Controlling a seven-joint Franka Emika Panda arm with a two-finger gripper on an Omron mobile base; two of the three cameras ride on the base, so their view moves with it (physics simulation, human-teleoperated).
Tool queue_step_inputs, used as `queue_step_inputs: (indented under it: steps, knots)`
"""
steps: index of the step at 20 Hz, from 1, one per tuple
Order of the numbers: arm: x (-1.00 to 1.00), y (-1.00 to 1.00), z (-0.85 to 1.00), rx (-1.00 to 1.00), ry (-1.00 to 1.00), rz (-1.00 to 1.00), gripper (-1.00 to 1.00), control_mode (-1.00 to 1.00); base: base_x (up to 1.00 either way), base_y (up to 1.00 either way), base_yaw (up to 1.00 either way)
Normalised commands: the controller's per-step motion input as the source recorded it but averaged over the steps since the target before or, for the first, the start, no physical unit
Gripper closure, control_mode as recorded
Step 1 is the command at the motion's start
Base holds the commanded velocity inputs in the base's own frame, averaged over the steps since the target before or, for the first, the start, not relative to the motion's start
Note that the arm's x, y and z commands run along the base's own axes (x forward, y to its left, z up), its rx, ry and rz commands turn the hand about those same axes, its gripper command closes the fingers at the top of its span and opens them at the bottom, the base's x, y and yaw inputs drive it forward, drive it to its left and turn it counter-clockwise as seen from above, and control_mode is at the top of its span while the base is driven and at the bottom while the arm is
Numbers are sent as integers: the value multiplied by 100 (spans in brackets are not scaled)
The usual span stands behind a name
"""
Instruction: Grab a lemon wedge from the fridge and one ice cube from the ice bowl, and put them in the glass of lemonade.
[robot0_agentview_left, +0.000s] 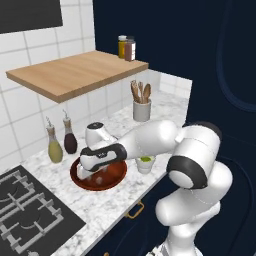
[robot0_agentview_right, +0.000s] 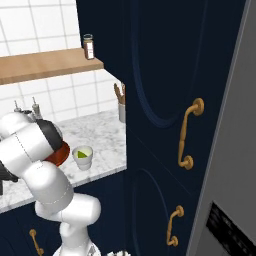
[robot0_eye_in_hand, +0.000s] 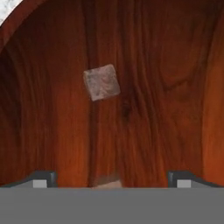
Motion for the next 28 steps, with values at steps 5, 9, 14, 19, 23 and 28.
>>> queue_step_inputs:
  steps: [5, 9, 14, 19, 23, 28]
  knots:
    - [-1, 0, -55, 0, 5, 2, -100, -100, 0, 0, 0]
    - [4, 0, -30, 0, 0, 0, -100, -100, 0, 0, 0]
    - [-8, -1, -14, 0, 1, 0, -100, -100, 0, 0, 0]
    - [-9, 0, -10, 0, 0, 0, -100, -100, 0, 0, 0]
    - [-6, 0, -3, 0, 0, 0, -100, -100, 0, 0, 0]
    - [0, 0, -11, 0, 0, 0, 100, -100, 0, 0, 0]
